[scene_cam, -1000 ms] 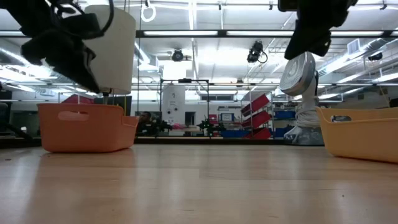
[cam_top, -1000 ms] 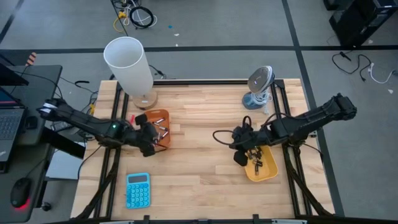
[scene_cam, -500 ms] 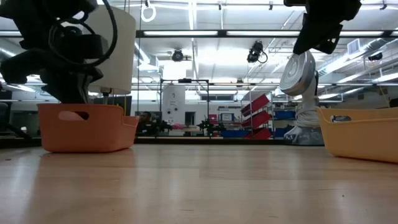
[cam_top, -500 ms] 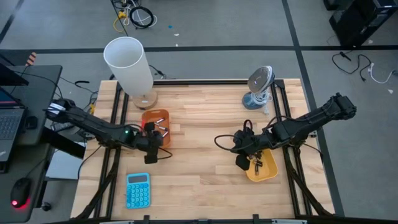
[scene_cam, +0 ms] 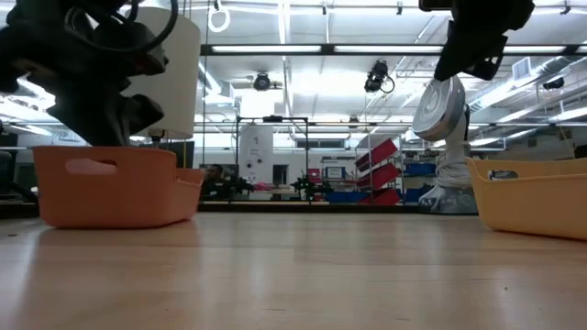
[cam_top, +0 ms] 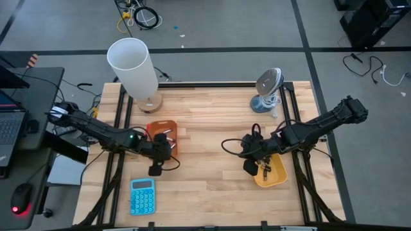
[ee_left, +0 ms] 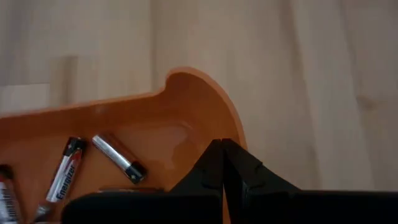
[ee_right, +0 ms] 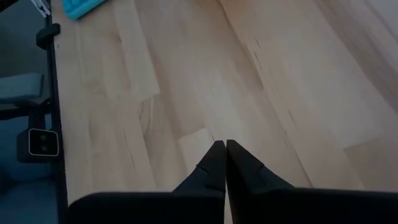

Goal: Sort batteries
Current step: Adjust the orange bin, then move the yellow bin to the right of the orange bin

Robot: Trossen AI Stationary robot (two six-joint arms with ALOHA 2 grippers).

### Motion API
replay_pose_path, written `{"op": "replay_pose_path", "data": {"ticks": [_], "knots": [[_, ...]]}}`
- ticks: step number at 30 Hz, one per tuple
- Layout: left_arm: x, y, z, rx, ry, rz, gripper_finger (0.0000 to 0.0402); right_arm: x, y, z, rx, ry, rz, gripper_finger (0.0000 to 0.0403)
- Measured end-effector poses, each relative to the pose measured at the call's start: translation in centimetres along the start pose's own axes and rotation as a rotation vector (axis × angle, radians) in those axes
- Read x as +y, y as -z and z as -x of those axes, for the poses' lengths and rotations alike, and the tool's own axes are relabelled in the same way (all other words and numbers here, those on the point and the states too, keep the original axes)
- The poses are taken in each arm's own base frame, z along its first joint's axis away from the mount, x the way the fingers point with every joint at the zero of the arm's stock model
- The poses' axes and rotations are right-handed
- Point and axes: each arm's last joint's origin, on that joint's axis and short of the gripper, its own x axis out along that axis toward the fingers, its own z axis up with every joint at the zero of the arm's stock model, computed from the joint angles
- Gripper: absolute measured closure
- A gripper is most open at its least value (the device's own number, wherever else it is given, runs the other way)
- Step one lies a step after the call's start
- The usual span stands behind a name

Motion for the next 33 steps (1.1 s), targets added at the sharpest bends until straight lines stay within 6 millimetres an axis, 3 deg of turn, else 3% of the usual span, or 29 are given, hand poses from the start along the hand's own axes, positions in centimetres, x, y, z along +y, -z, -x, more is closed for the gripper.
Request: {"op": "replay_pose_path", "data": {"ticks": [12,24,33], "knots": [[-0.6,-1.6,0.8,-0.1,-0.013,-0.121,0.0402,-1.7,2.8,0.7,0.269,0.212,-0.143,0.0403],[-0.8,-4.2,2.6,-0.203,-0.09,-0.195,0.0401,-1.8,6.5,6.1,0.589,0.63,-0.376,0.0403],[-0.8,-5.2,3.5,-0.227,-0.145,-0.227,0.0401,-0.4,8.7,5.8,0.607,0.578,-0.435,0.0403]]}}
